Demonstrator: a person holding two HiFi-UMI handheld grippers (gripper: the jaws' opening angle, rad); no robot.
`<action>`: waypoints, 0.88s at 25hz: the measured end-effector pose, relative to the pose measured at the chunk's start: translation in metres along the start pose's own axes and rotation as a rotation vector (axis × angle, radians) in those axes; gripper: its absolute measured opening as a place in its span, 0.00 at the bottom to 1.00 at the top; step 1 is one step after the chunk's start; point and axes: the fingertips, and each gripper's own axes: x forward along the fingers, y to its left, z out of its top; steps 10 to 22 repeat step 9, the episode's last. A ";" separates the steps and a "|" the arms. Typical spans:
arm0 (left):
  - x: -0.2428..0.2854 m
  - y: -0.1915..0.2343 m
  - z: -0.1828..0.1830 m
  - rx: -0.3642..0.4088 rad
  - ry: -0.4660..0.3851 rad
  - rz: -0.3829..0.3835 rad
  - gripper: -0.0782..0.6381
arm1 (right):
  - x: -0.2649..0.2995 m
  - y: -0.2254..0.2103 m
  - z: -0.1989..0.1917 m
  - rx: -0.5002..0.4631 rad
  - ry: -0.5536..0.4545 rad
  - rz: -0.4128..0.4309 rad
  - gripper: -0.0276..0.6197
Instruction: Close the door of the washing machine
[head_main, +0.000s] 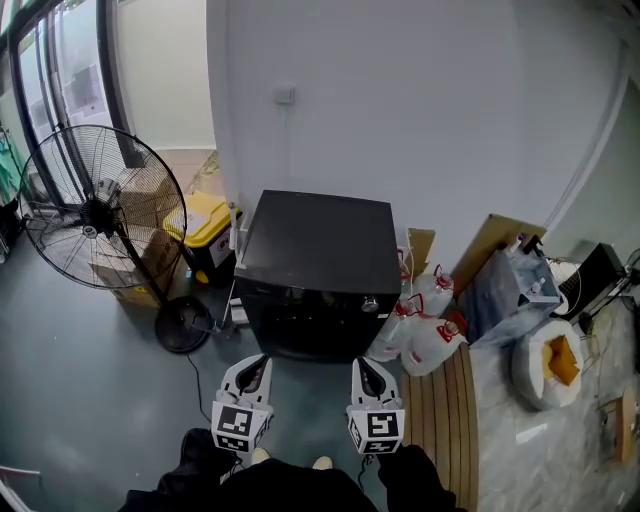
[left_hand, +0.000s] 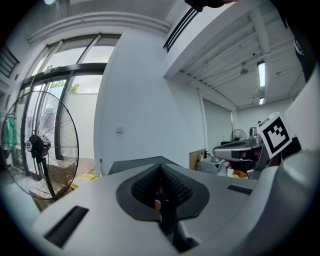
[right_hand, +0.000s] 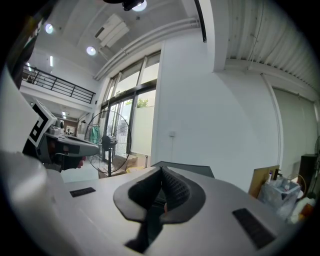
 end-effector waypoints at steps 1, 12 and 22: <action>0.000 0.000 -0.001 0.000 0.002 -0.001 0.14 | 0.000 0.000 0.000 0.000 0.000 0.000 0.07; 0.002 0.000 0.000 0.002 0.001 -0.009 0.14 | 0.001 0.001 0.001 -0.002 -0.003 0.001 0.07; 0.002 0.000 0.000 0.002 0.001 -0.009 0.14 | 0.001 0.001 0.001 -0.002 -0.003 0.001 0.07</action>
